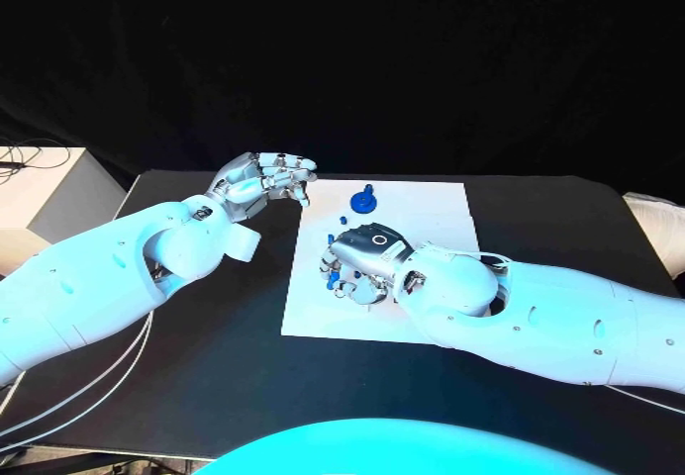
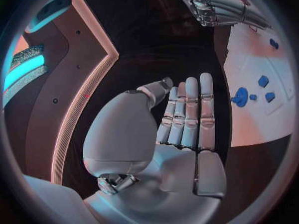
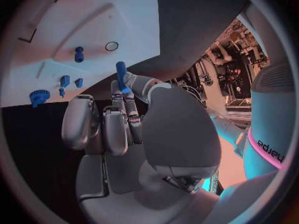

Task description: Assemble the parts on the task board

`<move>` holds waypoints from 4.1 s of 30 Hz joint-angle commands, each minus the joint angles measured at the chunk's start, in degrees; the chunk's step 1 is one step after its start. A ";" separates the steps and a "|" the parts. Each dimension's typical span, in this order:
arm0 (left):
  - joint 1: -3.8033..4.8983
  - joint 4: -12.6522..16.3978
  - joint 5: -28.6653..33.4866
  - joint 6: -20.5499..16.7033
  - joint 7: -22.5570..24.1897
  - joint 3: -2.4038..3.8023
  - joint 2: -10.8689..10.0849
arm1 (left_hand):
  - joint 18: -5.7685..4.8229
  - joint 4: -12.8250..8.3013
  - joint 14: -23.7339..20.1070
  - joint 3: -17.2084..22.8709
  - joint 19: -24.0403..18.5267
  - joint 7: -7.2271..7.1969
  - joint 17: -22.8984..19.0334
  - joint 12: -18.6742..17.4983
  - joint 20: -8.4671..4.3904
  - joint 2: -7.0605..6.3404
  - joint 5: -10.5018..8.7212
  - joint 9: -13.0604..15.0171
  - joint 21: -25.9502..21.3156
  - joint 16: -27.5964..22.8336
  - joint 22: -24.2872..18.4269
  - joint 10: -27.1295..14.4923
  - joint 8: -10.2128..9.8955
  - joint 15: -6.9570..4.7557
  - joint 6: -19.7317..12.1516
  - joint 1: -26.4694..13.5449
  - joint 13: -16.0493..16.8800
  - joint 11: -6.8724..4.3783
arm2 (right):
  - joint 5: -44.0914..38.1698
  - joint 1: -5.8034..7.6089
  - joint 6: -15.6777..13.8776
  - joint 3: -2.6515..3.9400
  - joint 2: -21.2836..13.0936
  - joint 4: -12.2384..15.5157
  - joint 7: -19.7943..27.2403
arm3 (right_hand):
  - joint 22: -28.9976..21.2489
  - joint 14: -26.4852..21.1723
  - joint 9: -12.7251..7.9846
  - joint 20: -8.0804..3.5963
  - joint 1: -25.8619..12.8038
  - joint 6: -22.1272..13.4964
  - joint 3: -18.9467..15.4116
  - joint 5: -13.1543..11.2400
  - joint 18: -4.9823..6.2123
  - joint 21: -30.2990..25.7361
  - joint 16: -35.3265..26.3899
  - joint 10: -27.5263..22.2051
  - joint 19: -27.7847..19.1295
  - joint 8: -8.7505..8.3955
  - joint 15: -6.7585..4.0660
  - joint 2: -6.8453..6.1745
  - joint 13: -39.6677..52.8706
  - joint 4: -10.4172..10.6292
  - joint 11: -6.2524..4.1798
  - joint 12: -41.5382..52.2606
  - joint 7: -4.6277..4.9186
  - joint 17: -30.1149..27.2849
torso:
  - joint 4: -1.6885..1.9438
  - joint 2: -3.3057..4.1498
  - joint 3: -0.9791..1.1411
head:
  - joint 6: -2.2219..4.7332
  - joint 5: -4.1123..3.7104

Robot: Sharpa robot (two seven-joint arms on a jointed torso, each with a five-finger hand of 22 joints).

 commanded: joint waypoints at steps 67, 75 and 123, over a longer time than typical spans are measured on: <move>-0.01 0.21 0.35 0.96 0.25 0.04 -0.13 | 0.74 -0.03 0.32 -0.39 0.38 0.42 0.14 -0.21 0.25 0.29 0.19 -0.04 -0.46 -0.30 -0.13 0.15 -0.22 0.15 0.04 0.28 0.11 0.25 | -3.36 -1.73 1.80 -0.78 0.59 -3.24 -0.70 | 3.49 2.37 0.25 -0.31 0.42 0.28 2.50 0.77 -0.98 0.22 0.01 3.02 4.39 0.30 -0.22 0.92 2.61 -2.21 -2.28 -0.22 0.20 -0.01 | -0.07 0.00 0.06 | -1.58 0.65; -0.01 0.33 0.34 0.97 0.21 0.04 -0.21 | 0.74 -0.03 0.32 -0.39 0.38 0.42 0.14 -0.21 0.25 0.29 0.19 -0.04 -0.46 -0.30 -0.13 0.15 -0.22 0.15 0.04 0.28 0.11 0.25 | -4.40 -2.14 2.14 -1.00 1.47 -4.36 -1.18 | 3.49 2.37 0.25 -0.31 0.42 0.28 2.50 0.77 -0.98 0.22 0.01 3.02 4.39 0.30 -0.22 0.92 2.61 -2.21 -2.28 -0.22 0.20 -0.01 | -0.05 0.00 0.05 | -1.58 0.58; -0.07 -0.19 0.29 0.85 0.29 0.02 -0.11 | 0.75 -0.04 0.33 -0.57 0.54 0.44 0.39 -0.63 0.22 0.28 0.19 -0.11 -0.71 -0.57 -0.30 0.13 -0.40 0.13 -0.03 0.52 0.21 0.28 | 8.46 -0.10 -12.71 -0.22 -8.76 2.91 0.42 | -3.76 1.03 -1.90 1.23 6.38 -12.54 -25.02 4.51 0.77 -12.65 -3.08 -13.39 3.81 -4.13 1.44 -1.59 -0.13 12.82 -0.25 9.39 0.70 -5.25 | -0.33 -0.36 0.08 | -0.74 -0.68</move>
